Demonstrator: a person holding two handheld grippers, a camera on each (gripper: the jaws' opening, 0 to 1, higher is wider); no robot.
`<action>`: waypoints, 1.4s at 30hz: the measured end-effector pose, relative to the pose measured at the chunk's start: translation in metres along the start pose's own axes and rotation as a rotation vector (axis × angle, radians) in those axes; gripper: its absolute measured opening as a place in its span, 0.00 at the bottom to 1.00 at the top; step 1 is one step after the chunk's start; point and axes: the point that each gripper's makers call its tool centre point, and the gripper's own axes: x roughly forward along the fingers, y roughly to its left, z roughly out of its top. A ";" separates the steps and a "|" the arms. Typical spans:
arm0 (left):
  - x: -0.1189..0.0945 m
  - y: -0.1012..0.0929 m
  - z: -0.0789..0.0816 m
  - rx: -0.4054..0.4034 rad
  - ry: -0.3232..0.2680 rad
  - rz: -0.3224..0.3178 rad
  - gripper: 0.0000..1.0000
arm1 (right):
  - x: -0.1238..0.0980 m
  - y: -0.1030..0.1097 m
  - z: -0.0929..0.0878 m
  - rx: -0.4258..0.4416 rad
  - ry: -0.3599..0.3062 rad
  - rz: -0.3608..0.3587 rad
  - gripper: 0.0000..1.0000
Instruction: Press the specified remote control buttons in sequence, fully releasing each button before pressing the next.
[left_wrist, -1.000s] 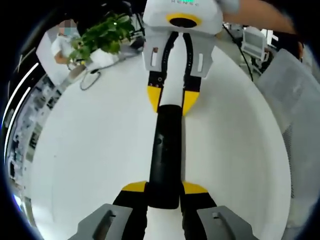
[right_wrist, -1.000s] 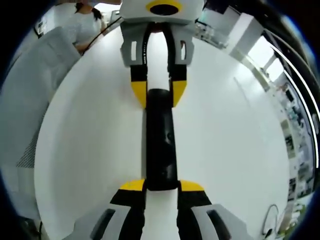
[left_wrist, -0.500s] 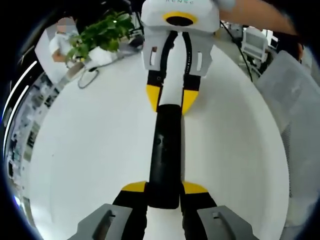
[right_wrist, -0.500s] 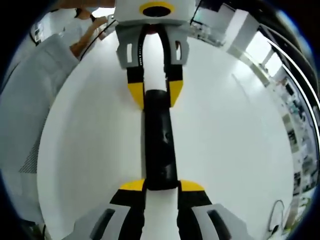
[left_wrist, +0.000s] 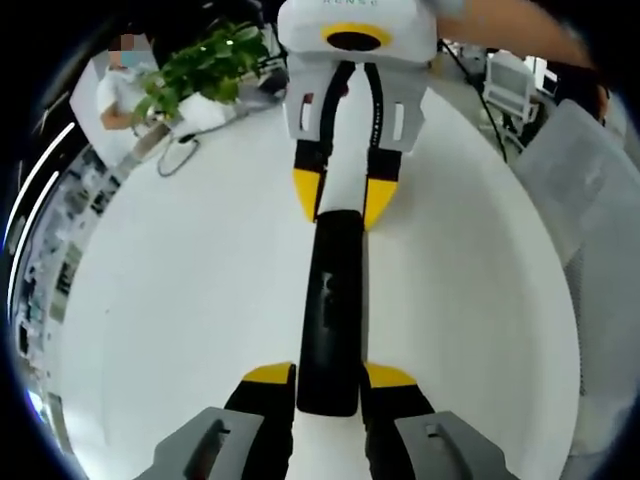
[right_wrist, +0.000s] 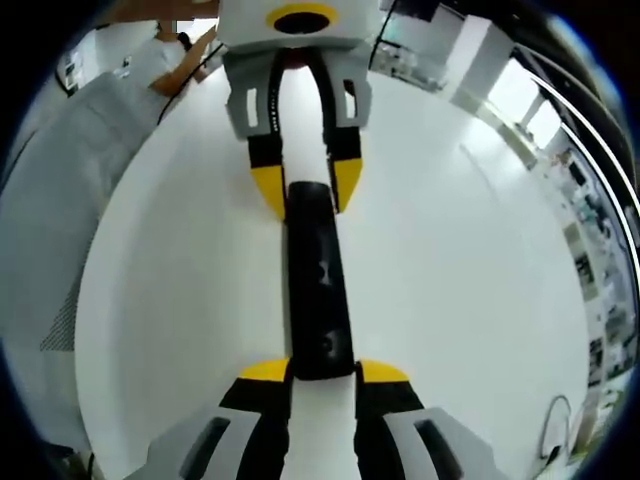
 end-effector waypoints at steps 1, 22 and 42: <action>0.000 0.000 0.000 0.000 0.000 0.003 0.25 | 0.000 0.000 0.000 0.001 0.001 -0.002 0.21; -0.004 0.007 -0.005 -0.062 -0.020 0.074 0.39 | -0.005 0.001 0.002 0.106 -0.058 -0.038 0.26; -0.034 0.004 0.007 -0.248 -0.196 0.164 0.54 | -0.030 0.002 0.013 0.261 -0.213 -0.097 0.34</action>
